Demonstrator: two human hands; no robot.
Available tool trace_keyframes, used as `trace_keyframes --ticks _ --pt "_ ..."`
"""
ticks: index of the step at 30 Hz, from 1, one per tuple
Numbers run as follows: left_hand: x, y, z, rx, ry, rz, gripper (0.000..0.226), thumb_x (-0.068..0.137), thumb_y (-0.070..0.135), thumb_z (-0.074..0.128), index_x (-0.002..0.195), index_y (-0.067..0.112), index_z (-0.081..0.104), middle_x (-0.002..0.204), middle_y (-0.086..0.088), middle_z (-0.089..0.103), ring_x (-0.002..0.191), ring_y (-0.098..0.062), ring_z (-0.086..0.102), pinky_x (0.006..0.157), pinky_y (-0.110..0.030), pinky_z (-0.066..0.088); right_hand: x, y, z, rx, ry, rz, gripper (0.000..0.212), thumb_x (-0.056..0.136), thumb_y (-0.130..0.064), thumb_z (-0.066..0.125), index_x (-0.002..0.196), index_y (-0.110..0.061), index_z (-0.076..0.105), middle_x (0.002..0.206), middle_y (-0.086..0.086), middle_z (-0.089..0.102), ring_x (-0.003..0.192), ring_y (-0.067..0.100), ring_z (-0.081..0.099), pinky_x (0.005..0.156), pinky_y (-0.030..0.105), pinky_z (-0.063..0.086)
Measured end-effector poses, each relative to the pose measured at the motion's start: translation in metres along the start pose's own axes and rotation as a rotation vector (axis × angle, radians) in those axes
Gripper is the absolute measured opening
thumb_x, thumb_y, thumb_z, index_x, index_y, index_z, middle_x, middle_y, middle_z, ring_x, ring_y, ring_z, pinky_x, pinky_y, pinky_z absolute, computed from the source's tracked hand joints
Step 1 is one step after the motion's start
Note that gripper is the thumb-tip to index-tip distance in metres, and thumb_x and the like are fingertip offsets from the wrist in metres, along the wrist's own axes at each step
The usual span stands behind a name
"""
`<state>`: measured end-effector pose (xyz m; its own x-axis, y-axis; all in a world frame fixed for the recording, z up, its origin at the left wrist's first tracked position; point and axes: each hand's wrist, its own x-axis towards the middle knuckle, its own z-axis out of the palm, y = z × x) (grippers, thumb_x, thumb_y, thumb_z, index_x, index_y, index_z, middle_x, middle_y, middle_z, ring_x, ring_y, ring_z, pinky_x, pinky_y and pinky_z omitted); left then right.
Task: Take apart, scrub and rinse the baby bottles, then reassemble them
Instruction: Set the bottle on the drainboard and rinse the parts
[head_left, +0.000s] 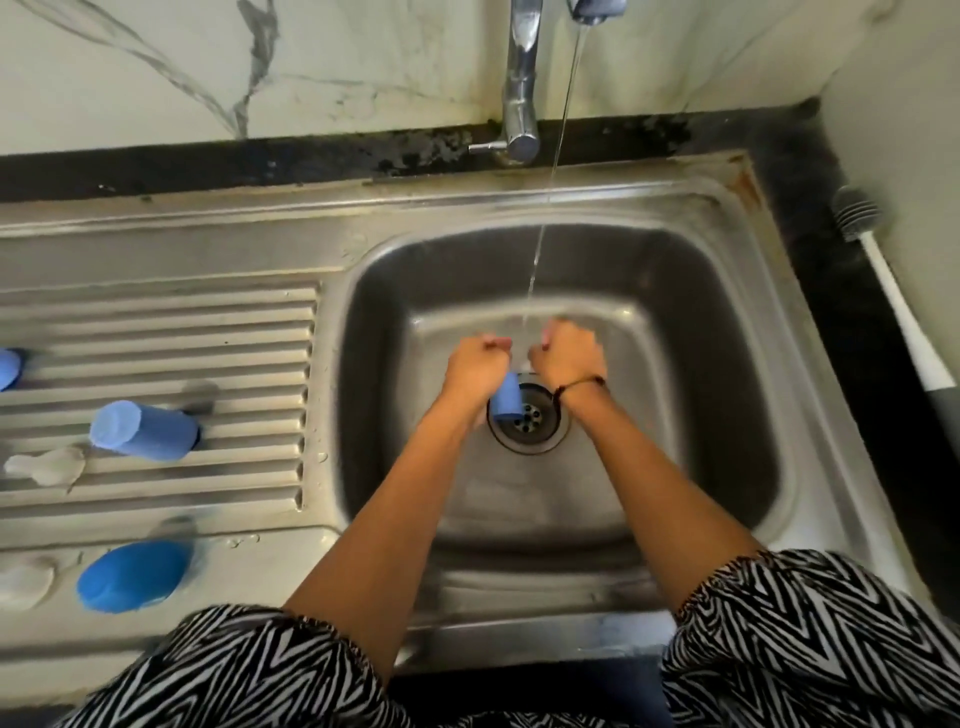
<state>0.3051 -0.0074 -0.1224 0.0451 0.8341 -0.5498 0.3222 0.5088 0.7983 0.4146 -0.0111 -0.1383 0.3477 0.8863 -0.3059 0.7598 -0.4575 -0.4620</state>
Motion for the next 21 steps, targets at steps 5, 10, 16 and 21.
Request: trace_keyframes --ticks 5,10,16,21 --pt "0.003 0.062 -0.004 -0.350 -0.081 0.060 0.021 0.101 0.010 0.037 0.104 0.012 0.058 0.093 -0.008 0.057 0.068 -0.013 0.050 0.062 -0.023 0.045 0.006 -0.054 -0.072 0.322 0.239 -0.295 0.008 0.082 -0.009 0.060 0.087 -0.004 0.062 0.088 0.010 0.066 0.079 0.020 0.056 0.078 0.030 0.043" --pt "-0.002 0.113 0.004 -0.483 -0.132 0.235 0.020 0.098 -0.001 0.038 0.091 0.009 0.054 0.082 -0.009 0.060 0.069 -0.015 0.053 0.061 -0.025 0.045 0.014 -0.073 -0.102 0.636 0.333 -0.246 0.014 0.082 -0.002 0.059 0.085 -0.016 0.058 0.082 -0.002 0.061 0.081 0.013 0.058 0.080 0.027 0.048" --pt "0.002 0.123 0.010 -0.229 0.193 0.431 0.031 0.095 0.007 0.046 0.067 0.016 0.057 0.068 -0.007 0.059 0.065 -0.019 0.052 0.061 -0.036 0.047 0.014 -0.076 -0.113 0.635 0.341 -0.264 0.023 0.091 -0.027 0.059 0.075 -0.012 0.065 0.076 0.005 0.067 0.070 0.013 0.058 0.069 0.030 0.048" --pt "-0.008 0.133 0.010 -0.344 0.211 0.368 0.035 0.098 0.024 0.048 0.067 0.012 0.059 0.059 0.002 0.054 0.054 -0.009 0.047 0.047 -0.017 0.038 0.007 -0.076 -0.113 0.965 0.130 -0.294 0.026 0.095 -0.012 0.051 0.071 -0.021 0.056 0.078 -0.001 0.062 0.072 0.005 0.059 0.064 0.018 0.049"
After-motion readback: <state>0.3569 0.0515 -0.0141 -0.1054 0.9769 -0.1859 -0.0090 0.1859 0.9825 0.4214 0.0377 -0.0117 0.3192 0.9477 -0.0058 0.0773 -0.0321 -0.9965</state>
